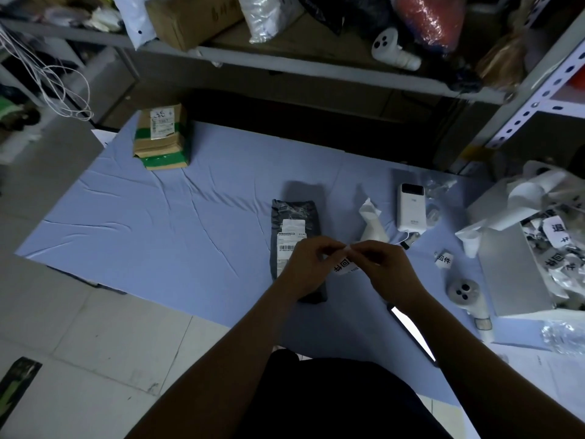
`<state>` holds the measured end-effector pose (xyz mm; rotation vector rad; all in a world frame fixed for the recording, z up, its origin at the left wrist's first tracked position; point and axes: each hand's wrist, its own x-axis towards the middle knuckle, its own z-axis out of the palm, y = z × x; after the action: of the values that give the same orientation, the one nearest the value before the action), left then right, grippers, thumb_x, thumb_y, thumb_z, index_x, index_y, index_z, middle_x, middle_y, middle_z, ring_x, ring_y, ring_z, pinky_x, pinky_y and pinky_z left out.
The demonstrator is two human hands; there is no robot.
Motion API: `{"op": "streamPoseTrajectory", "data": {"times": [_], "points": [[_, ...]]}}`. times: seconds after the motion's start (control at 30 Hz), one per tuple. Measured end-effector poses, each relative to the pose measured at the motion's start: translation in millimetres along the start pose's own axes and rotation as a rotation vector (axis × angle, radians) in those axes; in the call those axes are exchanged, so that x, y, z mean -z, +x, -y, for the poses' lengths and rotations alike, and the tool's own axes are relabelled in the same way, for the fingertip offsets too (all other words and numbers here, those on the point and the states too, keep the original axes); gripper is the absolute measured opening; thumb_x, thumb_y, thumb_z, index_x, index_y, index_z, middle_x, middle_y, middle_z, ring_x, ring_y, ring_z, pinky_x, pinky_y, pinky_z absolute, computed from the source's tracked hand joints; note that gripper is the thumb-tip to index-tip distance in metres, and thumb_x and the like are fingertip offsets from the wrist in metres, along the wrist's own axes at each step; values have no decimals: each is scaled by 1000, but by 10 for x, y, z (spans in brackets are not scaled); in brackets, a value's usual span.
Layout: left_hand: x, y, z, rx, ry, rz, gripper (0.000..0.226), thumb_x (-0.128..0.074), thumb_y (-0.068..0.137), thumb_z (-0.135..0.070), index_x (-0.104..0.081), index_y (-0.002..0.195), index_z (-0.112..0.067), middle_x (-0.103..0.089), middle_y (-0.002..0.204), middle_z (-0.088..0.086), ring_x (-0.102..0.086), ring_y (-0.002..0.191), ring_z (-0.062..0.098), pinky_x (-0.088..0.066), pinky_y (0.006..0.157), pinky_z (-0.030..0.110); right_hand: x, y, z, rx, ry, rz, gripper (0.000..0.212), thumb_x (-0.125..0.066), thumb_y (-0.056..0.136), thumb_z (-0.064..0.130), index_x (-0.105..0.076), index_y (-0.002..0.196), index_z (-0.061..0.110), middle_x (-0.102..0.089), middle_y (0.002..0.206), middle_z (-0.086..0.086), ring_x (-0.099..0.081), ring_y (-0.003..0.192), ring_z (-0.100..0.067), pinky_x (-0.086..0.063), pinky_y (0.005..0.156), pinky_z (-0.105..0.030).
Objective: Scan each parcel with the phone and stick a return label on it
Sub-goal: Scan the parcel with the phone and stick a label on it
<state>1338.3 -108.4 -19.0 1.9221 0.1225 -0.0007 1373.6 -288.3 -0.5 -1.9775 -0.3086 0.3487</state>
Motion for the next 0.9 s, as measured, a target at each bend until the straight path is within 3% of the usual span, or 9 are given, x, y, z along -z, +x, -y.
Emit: {"op": "streamPoseTrajectory", "data": {"times": [0.1, 0.23, 0.3, 0.47, 0.6, 0.7, 0.8, 0.9], "points": [[-24, -15, -46, -21, 88, 5, 20, -65, 98, -24, -75, 106, -9, -68, 91, -8, -64, 83, -6, -49, 74, 10, -19, 9, -23, -24, -35, -20, 10, -68, 96, 16, -76, 98, 11, -75, 89, 3, -69, 85, 4, -53, 74, -10], [-90, -41, -69, -109, 270, -24, 21, -57, 102, -23, -72, 104, -8, -71, 96, 5, -66, 86, 15, -48, 75, 21, -29, -12, -64, -43, -58, -30, 10, -65, 98, 17, -74, 95, 15, -74, 86, 6, -68, 83, 7, -50, 71, -7], [-124, -60, -101, -125, 280, -54, 20, -56, 102, -21, -71, 101, -9, -71, 94, 5, -66, 84, 18, -50, 76, 28, -21, -24, -71, -38, -58, -39, 10, -64, 98, 16, -73, 93, 18, -73, 85, 7, -68, 82, 6, -50, 72, -8], [-201, -48, -162, -45, 158, -96, 15, -59, 100, -18, -70, 95, -9, -69, 88, 3, -65, 81, 15, -53, 74, 30, 26, -42, -42, -33, -62, -51, 9, -63, 99, 16, -70, 99, 11, -73, 89, -4, -69, 85, -11, -55, 75, -19], [-269, -20, -195, 98, 9, -201, 17, -57, 100, -15, -67, 89, -8, -65, 79, -1, -60, 68, 0, -48, 60, 16, 70, -86, -62, -19, -46, -69, 7, -64, 98, 15, -69, 100, 12, -72, 89, -1, -68, 83, -7, -53, 72, -16], [-221, 56, -233, 196, -136, -329, 17, -57, 100, -16, -68, 88, -16, -64, 77, -7, -55, 64, -3, -43, 56, 10, 156, -86, -193, -114, -27, -114, 5, -66, 97, 17, -71, 96, 17, -72, 86, 5, -68, 80, 0, -50, 68, -12], [-120, 106, -310, 252, -310, -427, 16, -64, 97, -18, -70, 88, -30, -68, 70, -16, -57, 58, -4, -44, 53, 12, 319, -72, -461, -291, 10, -251, 8, -66, 96, 16, -74, 93, 16, -75, 85, -1, -70, 79, -13, -53, 72, -26], [-57, 121, -404, 250, -464, -432, 10, -67, 92, -5, -73, 96, -11, -69, 66, -10, -58, 55, 0, -44, 52, 13, 470, -82, -734, -487, -35, -344, 16, -67, 95, 18, -75, 101, 7, -76, 94, -10, -69, 82, -26, -57, 80, -46]]}}
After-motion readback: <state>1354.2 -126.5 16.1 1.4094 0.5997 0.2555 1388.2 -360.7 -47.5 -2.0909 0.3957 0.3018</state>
